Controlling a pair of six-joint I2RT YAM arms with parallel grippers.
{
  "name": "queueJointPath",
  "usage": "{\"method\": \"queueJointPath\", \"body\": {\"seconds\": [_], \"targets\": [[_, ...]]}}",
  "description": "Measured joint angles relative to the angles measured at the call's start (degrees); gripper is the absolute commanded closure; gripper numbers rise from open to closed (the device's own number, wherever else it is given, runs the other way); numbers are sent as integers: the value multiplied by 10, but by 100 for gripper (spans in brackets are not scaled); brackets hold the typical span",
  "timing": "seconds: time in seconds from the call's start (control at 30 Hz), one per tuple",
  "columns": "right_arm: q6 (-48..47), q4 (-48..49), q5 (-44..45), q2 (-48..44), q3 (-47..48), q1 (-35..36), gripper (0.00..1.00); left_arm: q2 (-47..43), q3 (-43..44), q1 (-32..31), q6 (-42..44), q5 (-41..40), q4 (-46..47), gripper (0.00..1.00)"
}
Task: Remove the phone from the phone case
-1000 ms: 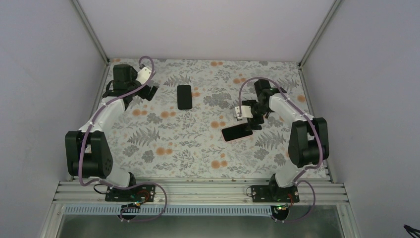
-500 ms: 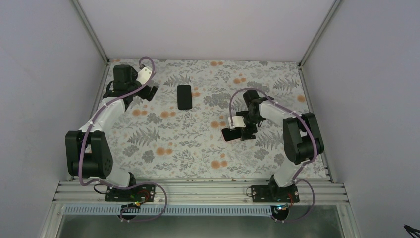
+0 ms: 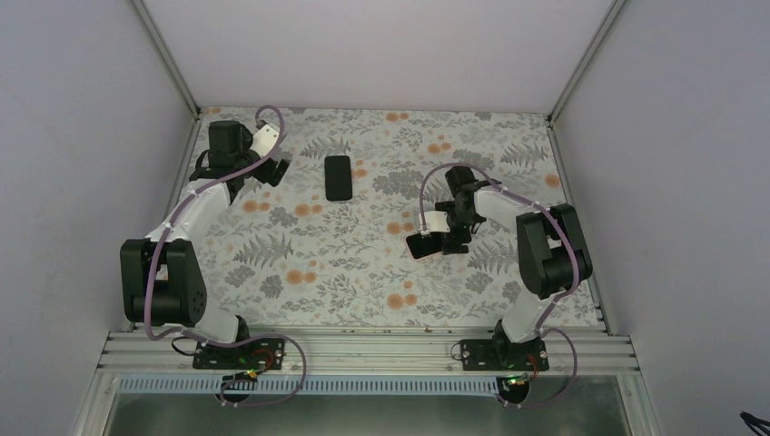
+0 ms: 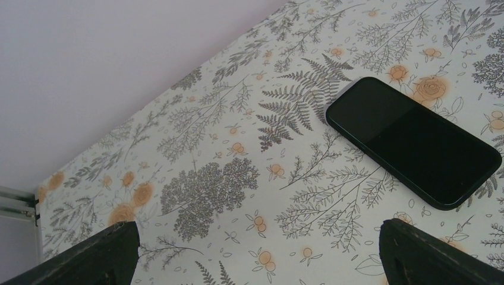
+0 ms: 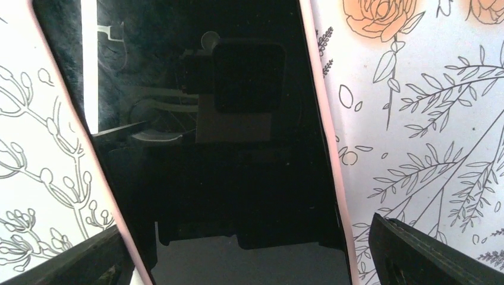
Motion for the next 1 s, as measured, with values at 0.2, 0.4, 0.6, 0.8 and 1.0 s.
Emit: {"method": "queueJointPath", "body": {"seconds": [0.2, 0.4, 0.6, 0.8, 1.0], "targets": [[2, -4, 2, 1, 1, 0, 19, 0, 0, -1, 3, 5, -1, 0], [2, -21, -7, -6, 8, 1, 39, 1, 3, -15, 12, 17, -15, 0], [26, -21, -15, -3, 10, 1, 24, 4, 17, -32, 13, 28, -17, 0], [66, -18, -45, -16, 15, -12, 0, 30, 65, -45, 11, 56, -24, 0], [54, -49, -67, -50, 24, -16, 0, 42, 84, -54, 11, 77, -32, 0]]}}
